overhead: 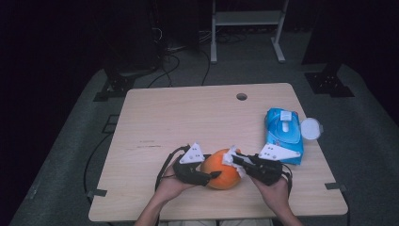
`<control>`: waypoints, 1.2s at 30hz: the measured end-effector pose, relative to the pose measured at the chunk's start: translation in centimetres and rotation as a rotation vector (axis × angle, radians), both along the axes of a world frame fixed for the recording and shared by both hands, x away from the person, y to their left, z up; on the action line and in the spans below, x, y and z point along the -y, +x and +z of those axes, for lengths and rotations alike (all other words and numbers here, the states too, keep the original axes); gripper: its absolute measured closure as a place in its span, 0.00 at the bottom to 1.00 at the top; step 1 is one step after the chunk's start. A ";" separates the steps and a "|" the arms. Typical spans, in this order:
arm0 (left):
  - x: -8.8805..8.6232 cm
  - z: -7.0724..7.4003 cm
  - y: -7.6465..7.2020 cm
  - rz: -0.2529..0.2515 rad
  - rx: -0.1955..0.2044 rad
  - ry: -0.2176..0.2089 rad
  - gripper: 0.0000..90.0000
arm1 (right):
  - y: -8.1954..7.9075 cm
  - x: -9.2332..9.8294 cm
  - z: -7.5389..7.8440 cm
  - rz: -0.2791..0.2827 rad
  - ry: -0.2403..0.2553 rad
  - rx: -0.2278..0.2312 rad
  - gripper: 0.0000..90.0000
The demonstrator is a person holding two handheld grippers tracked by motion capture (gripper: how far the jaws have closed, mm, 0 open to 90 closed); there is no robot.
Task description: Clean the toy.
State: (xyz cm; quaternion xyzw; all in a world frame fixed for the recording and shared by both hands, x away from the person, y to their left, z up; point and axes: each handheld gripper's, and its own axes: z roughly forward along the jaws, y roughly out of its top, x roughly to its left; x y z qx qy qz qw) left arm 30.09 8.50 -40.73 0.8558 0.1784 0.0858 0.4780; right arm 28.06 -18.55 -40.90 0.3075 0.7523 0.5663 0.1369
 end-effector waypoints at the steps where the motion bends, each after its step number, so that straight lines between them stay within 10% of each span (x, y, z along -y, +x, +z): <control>1: 0.0 -0.1 0.2 -0.004 -0.025 -0.006 0.36 | 0.3 0.4 -0.4 -0.006 0.029 -0.030 0.92; 5: 0.2 -0.1 0.6 0.001 -0.095 -0.015 0.16 | -0.3 -1.0 -0.5 0.029 0.012 -0.016 0.92; 12: -1.0 -0.4 0.7 -0.007 -0.056 0.018 0.37 | 0.2 -0.4 -1.0 0.010 0.000 -0.011 0.92; 18: -0.7 -0.2 1.1 -0.002 -0.116 -0.011 0.16 | 0.0 -0.5 -1.2 -0.004 -0.007 -0.009 0.92; 23: -1.3 -0.4 0.7 -0.013 -0.068 0.010 0.36 | -1.1 -2.2 -0.7 0.077 -0.030 0.038 0.92; 30: -1.9 -0.7 0.9 -0.019 -0.069 0.017 0.41 | 0.7 0.4 -2.3 -0.026 -0.005 -0.044 0.92; 36: -2.0 -0.8 0.7 -0.051 -0.044 0.029 0.43 | 0.0 -0.6 -1.3 0.027 0.001 -0.005 0.92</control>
